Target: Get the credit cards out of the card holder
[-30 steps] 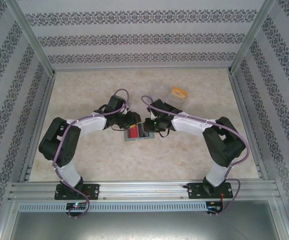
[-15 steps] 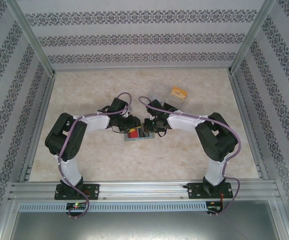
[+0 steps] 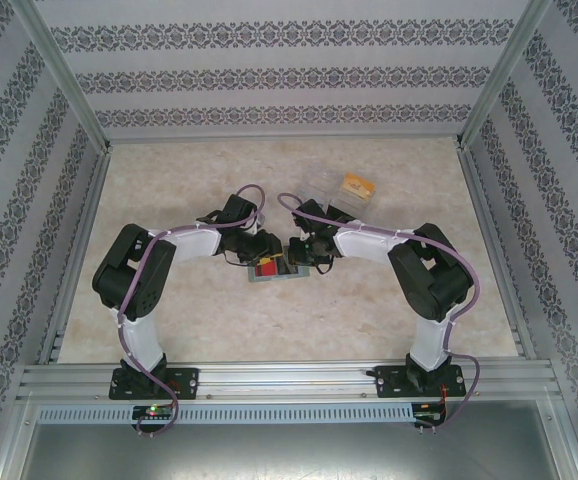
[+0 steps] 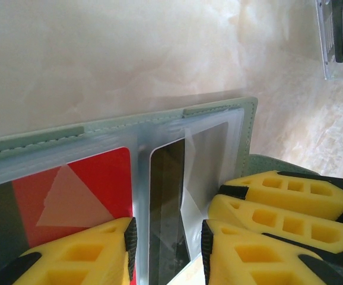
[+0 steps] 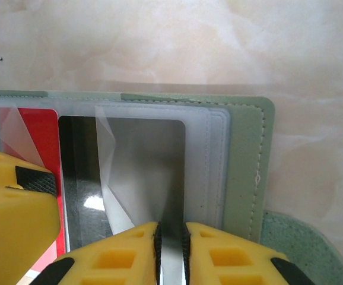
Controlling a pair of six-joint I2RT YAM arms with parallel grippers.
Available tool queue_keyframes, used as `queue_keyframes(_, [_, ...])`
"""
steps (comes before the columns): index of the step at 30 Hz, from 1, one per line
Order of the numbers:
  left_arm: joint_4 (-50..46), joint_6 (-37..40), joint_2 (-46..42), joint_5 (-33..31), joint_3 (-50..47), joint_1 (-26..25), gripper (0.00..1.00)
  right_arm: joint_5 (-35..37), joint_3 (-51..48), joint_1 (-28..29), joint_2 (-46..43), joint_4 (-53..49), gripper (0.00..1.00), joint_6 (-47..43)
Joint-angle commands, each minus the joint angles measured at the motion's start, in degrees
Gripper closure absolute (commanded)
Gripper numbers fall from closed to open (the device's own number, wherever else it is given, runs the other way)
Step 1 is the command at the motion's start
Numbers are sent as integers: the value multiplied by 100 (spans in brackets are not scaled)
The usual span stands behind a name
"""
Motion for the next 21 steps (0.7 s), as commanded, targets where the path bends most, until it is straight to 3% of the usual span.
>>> queue_keyframes(1, [-286, 195, 146, 94, 167, 40, 64, -136, -13, -64, 177, -38, 79, 123])
queue_keyframes(13, [-176, 170, 302, 409, 282, 34, 64, -339, -103, -99, 200, 84, 79, 172])
queue_keyframes(21, [-28, 245, 150, 443, 178, 42, 74, -223, -136, -103, 183, 29, 79, 179])
